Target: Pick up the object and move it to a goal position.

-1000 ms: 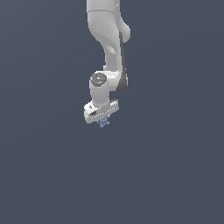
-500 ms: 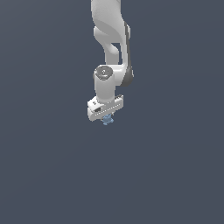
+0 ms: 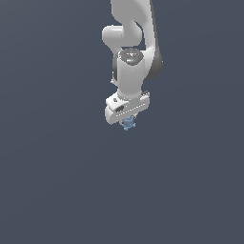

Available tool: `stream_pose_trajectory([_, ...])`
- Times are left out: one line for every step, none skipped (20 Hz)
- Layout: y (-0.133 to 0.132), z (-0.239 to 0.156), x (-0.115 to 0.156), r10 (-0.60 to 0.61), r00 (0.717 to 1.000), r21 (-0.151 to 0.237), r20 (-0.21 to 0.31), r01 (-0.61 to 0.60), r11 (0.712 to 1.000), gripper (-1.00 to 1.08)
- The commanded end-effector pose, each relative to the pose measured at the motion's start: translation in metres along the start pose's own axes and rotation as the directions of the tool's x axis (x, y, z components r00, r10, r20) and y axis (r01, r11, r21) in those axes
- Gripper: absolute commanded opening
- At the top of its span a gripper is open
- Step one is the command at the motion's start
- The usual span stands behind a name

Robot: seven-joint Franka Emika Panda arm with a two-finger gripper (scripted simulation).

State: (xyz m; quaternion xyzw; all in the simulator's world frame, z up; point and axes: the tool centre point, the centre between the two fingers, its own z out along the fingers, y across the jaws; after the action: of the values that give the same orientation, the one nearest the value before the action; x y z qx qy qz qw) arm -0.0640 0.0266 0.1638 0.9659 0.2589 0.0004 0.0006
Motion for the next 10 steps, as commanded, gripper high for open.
stream_pose_trajectory([-0.012,-0.025,0.013,0.000,1.000,0.000,0.000,0.000,1.000,-1.00])
stream_pose_trajectory([-0.016,-0.035,0.018,0.000,1.000,0.000,0.000,0.000,1.000,-1.00])
stream_pose_trajectory([-0.021,-0.045,0.024,0.000,1.000,0.000,0.000,0.000,1.000,-1.00])
stream_pose_trajectory([-0.025,-0.054,0.029,0.000,1.000,0.000,0.001,0.000,1.000,-1.00])
stream_pose_trajectory([-0.030,-0.064,0.035,0.000,1.000,0.000,0.001,0.000,1.000,-1.00])
stream_pose_trajectory([-0.034,-0.074,0.040,0.000,1.000,0.000,0.001,0.000,1.000,-1.00])
stream_pose_trajectory([-0.038,-0.083,0.045,0.000,1.000,0.000,0.001,0.000,1.000,-1.00])
stream_pose_trajectory([-0.043,-0.093,0.051,0.000,1.000,0.000,0.001,0.000,1.000,-1.00])
stream_pose_trajectory([-0.047,-0.102,0.056,0.000,1.000,0.001,0.001,0.000,1.000,-1.00])
stream_pose_trajectory([-0.051,-0.111,0.061,0.000,1.000,0.001,0.001,0.000,1.000,-1.00])
